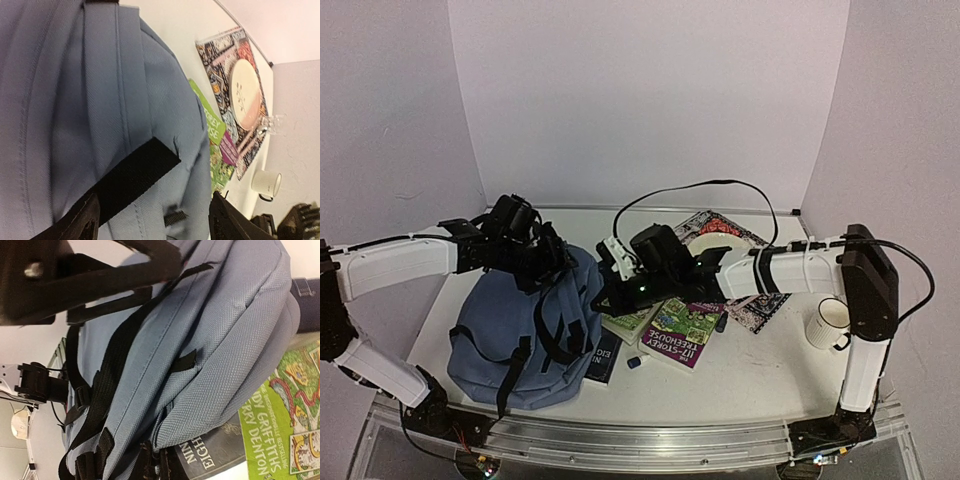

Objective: Pack the student bag
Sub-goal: Adjust the student bag with the book.

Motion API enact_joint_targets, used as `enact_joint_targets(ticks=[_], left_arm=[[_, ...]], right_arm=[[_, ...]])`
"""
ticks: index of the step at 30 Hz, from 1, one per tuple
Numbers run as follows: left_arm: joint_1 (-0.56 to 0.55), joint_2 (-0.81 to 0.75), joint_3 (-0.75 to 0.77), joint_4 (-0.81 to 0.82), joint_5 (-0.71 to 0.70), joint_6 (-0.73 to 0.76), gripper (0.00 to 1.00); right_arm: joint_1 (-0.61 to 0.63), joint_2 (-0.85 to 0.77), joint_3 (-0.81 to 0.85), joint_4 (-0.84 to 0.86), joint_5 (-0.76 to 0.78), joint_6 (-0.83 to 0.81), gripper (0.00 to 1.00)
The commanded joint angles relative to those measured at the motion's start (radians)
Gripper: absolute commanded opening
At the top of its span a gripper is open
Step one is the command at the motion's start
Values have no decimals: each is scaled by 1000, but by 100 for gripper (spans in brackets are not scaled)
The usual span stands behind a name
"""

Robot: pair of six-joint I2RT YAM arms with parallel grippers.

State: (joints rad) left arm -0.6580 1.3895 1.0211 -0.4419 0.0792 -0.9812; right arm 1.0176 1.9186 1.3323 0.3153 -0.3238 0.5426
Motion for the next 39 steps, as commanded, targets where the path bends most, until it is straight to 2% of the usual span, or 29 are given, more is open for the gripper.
enact_joint_targets(ticks=[1, 6, 9, 17, 21, 28, 33, 35, 39], left_arm=[[-38, 27, -57, 124, 76, -76, 75], [-54, 33, -88, 133, 20, -82, 75], [-54, 9, -94, 133, 9, -71, 75], [-64, 31, -129, 184, 57, -86, 75], [-66, -33, -145, 177, -20, -91, 74], [-66, -142, -143, -53, -266, -64, 74], [-65, -118, -193, -103, -337, -44, 75], [-65, -98, -226, -108, -359, -41, 75], [-63, -74, -282, -113, -399, -29, 75]], right_arm=[[15, -20, -21, 31, 4, -24, 0], [16, -45, -26, -37, 108, -66, 29], [23, -50, -10, -87, 160, -103, 52], [83, 37, 84, -198, 286, -171, 84], [107, 101, 138, -233, 342, -182, 97], [137, 212, 252, -358, 491, -197, 98], [139, 233, 266, -475, 724, -165, 98], [132, 208, 232, -489, 787, -161, 91], [90, 133, 154, -493, 779, -136, 67]])
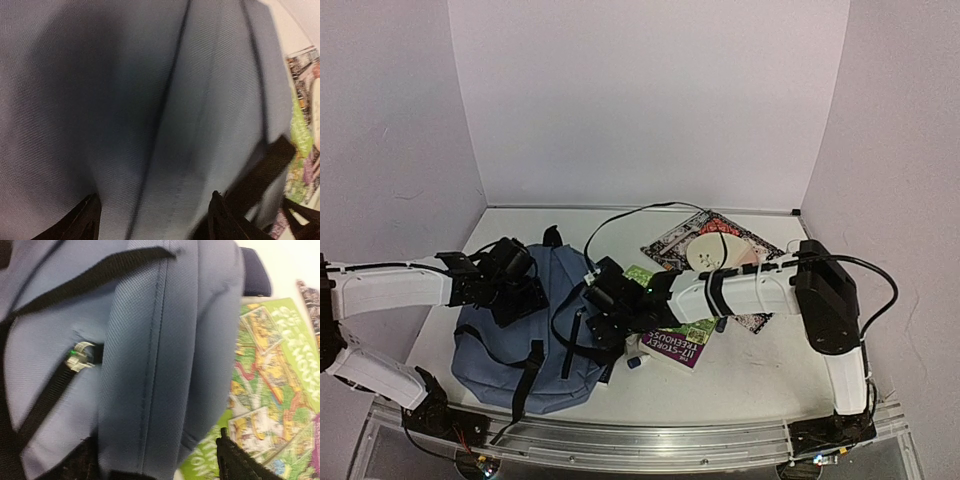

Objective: Pack the student bag
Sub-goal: Adjust the student bag with the book.

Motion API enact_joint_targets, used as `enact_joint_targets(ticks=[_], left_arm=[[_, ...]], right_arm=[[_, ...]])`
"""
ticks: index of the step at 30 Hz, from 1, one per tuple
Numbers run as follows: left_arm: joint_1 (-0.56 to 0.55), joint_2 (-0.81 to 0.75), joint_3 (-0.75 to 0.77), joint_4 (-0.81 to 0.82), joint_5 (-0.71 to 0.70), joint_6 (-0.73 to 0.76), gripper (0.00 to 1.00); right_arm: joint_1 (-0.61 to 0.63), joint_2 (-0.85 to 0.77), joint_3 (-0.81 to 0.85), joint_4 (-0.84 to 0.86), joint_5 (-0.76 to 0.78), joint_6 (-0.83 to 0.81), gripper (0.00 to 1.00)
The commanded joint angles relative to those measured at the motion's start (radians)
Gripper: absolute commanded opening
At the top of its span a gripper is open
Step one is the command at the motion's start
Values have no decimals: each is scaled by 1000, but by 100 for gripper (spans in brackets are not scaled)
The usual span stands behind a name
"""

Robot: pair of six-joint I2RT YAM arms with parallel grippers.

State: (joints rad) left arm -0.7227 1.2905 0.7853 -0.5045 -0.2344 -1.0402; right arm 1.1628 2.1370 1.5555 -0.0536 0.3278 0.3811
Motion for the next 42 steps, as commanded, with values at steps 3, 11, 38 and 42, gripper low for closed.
enact_joint_targets(ticks=[3, 11, 38, 42], left_arm=[[2, 28, -73, -52, -107, 51, 75], [2, -4, -93, -59, -164, 166, 74], [-18, 207, 285, 56, 34, 423, 68], [-18, 271, 297, 61, 48, 441, 70]], right_arm=[[-89, -136, -121, -110, 79, 24, 52], [-201, -211, -208, 26, -256, 61, 13], [-278, -294, -375, 336, -532, 175, 13], [-276, -261, -314, 220, -442, 110, 34]])
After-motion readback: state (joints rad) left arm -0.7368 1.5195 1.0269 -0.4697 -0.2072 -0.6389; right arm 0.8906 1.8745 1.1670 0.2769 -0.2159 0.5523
